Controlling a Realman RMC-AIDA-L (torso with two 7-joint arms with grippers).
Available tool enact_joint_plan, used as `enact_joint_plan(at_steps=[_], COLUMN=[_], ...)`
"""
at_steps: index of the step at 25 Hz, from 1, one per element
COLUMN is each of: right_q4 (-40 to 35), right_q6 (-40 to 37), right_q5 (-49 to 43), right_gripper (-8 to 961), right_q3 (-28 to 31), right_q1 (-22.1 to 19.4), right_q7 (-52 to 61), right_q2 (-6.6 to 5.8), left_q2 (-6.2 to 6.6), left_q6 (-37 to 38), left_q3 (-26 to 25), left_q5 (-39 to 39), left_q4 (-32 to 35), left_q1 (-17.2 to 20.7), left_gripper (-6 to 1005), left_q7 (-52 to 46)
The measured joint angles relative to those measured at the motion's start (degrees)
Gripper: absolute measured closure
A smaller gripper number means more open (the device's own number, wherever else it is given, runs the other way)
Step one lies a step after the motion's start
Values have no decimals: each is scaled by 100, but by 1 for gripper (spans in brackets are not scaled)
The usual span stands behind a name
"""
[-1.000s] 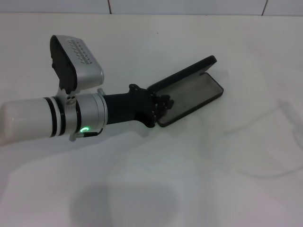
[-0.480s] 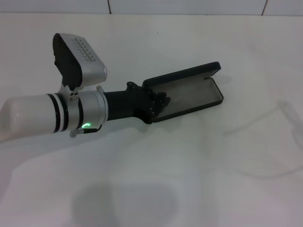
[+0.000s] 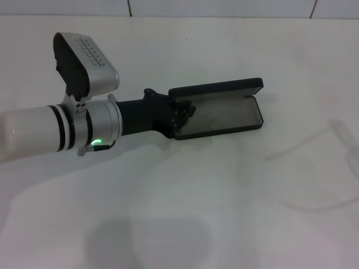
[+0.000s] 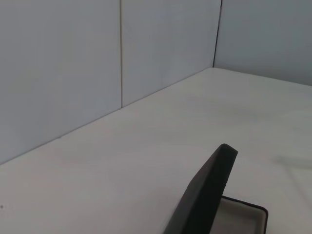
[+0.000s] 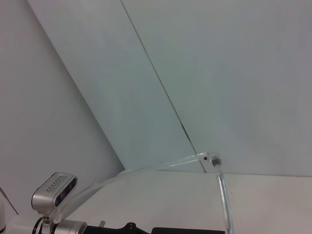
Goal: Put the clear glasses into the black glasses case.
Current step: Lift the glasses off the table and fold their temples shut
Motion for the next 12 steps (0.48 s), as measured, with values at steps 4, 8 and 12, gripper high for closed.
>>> enact_joint_plan(at_steps=[4, 8, 12], right_q4=[0, 3, 8], right_q6=[-2, -5, -14], right_q5=[7, 6, 6], right_gripper=[880, 880, 880], right_q3=[0, 0, -6], right_q1=[-19, -20, -21], right_q7=[7, 8, 15], right_q2=[0, 0, 2], left_q2=[-5, -7, -5], left_q6=[12, 15, 31], left_q3=[-1, -1, -2], left_q5=[1, 1, 0], left_q4=[-28, -23, 3], left_q1=[11, 2, -3], left_gripper=[893, 893, 893], left_q7=[28, 31, 33])
